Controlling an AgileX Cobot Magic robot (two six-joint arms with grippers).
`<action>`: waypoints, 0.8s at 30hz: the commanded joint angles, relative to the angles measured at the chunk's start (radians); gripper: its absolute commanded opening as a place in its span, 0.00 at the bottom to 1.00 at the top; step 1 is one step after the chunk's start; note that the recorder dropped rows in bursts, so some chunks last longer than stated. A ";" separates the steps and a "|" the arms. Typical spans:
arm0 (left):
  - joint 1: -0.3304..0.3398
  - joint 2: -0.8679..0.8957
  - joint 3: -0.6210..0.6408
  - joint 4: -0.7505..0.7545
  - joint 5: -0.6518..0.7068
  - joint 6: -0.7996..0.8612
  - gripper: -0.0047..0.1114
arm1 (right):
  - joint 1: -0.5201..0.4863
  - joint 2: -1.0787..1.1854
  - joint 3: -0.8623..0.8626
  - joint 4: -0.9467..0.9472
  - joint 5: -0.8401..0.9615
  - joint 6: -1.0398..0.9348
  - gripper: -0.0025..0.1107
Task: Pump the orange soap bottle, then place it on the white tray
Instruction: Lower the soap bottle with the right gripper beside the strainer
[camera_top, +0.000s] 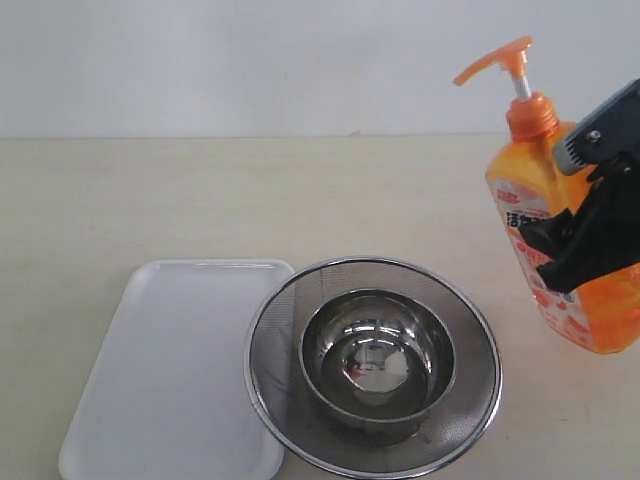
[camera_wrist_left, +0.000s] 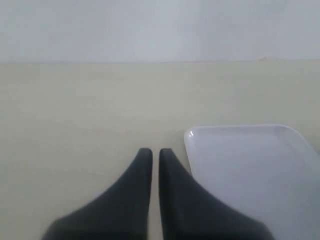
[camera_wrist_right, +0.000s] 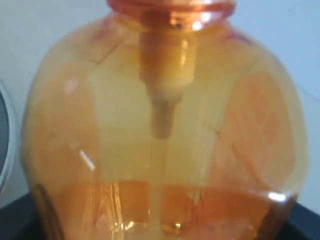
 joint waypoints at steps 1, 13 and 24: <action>0.002 -0.002 0.004 -0.007 -0.013 -0.012 0.08 | 0.059 0.007 -0.015 -0.063 0.013 -0.009 0.02; 0.002 -0.002 0.004 -0.007 -0.013 -0.012 0.08 | 0.167 0.007 -0.015 -0.123 -0.021 -0.009 0.02; 0.002 -0.002 0.004 -0.007 -0.013 -0.012 0.08 | 0.167 0.007 -0.015 -0.121 -0.026 -0.007 0.02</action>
